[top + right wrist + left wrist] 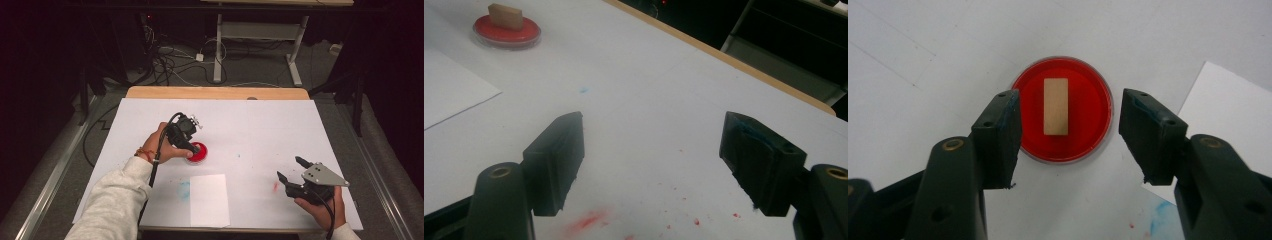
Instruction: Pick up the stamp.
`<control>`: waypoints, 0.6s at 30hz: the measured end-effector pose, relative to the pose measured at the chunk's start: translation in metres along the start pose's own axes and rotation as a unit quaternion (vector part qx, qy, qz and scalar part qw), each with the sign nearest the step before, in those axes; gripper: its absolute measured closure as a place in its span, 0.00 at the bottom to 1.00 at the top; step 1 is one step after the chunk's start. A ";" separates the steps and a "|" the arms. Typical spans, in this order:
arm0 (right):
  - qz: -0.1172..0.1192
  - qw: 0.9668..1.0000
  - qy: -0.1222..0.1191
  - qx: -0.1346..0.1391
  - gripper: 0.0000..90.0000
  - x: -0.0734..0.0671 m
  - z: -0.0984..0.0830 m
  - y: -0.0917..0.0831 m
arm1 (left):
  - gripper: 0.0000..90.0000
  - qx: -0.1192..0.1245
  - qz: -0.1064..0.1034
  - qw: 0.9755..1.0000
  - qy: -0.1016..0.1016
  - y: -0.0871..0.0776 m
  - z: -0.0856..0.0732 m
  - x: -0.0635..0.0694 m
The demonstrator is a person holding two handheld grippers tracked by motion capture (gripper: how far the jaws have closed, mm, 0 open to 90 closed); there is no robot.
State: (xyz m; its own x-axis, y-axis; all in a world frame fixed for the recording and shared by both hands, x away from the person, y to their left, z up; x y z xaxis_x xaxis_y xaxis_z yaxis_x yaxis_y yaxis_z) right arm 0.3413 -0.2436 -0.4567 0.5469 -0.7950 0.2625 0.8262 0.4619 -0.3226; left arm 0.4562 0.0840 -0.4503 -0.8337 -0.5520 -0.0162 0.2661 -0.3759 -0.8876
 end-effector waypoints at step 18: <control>0.009 1.000 -0.005 -0.010 0.32 0.000 -0.003 0.001 | 0.77 -0.062 -0.003 0.998 -0.001 0.023 0.000 -0.008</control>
State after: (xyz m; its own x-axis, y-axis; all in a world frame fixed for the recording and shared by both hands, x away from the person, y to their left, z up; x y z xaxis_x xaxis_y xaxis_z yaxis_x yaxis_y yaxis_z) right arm 0.3416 -0.2444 -0.4600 0.5625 -0.7831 0.2652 0.8137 0.4675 -0.3456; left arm 0.4692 0.0796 -0.4702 -0.8338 -0.5521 -0.0096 0.1990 -0.2842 -0.9379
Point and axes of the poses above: each handheld gripper's, and its own axes: y roughly forward along the jaws, z roughly out of its top, x roughly to its right, the point moved 6 cm from there along y, roughly forward along the jaws, and after that the axes turned 7 degrees about x, right-handed, at the moved point
